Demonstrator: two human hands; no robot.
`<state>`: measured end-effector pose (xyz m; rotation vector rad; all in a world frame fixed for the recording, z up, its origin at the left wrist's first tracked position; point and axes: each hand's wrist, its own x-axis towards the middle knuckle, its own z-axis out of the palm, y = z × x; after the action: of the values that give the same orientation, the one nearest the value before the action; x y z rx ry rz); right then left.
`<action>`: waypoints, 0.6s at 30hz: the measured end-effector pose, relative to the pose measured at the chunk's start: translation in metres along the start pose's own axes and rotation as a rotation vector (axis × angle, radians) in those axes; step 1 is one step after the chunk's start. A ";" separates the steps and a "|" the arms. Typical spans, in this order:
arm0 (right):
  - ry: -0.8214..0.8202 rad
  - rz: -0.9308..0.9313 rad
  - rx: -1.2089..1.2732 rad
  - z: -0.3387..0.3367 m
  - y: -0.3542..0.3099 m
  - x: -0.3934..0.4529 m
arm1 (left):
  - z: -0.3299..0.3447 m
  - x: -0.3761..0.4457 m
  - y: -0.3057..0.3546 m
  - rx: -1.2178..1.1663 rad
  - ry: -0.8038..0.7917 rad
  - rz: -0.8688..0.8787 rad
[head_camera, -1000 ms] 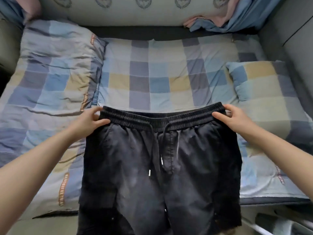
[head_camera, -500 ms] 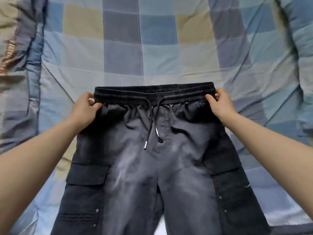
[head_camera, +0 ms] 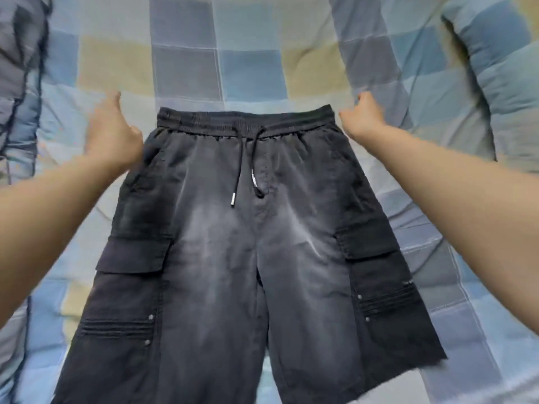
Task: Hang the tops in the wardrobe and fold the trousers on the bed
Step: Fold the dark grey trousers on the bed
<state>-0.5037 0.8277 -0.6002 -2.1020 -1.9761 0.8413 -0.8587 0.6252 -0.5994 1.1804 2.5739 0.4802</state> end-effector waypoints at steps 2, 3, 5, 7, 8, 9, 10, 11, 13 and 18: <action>-0.114 0.014 -0.053 0.020 0.017 -0.016 | 0.029 -0.033 0.004 0.087 -0.129 0.067; -0.163 0.008 -0.077 0.029 0.029 -0.029 | 0.043 -0.054 0.003 0.150 -0.198 0.123; -0.193 -0.002 -0.085 0.040 0.058 -0.053 | 0.067 -0.099 0.004 0.267 -0.262 0.257; -0.138 -0.011 -0.076 0.043 0.088 -0.076 | 0.087 -0.145 0.010 0.303 -0.275 0.404; -0.105 -0.001 -0.067 0.042 0.103 -0.087 | 0.096 -0.168 0.015 0.311 -0.301 0.483; -0.075 0.024 -0.056 0.040 0.120 -0.099 | 0.105 -0.192 0.019 0.319 -0.338 0.562; -0.049 0.062 -0.045 0.037 0.136 -0.112 | 0.113 -0.216 0.023 0.326 -0.373 0.639; -0.023 0.098 -0.031 0.033 0.152 -0.124 | 0.120 -0.236 0.027 0.333 -0.411 0.704; 0.016 0.162 -0.038 0.026 0.184 -0.149 | 0.130 -0.269 0.033 0.371 -0.502 0.765; 0.001 0.262 -0.107 0.012 0.252 -0.212 | 0.155 -0.305 0.048 0.417 -0.585 0.605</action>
<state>-0.2847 0.5894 -0.6635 -2.4609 -1.8075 0.7889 -0.5757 0.4487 -0.6890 1.9039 1.8298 -0.2912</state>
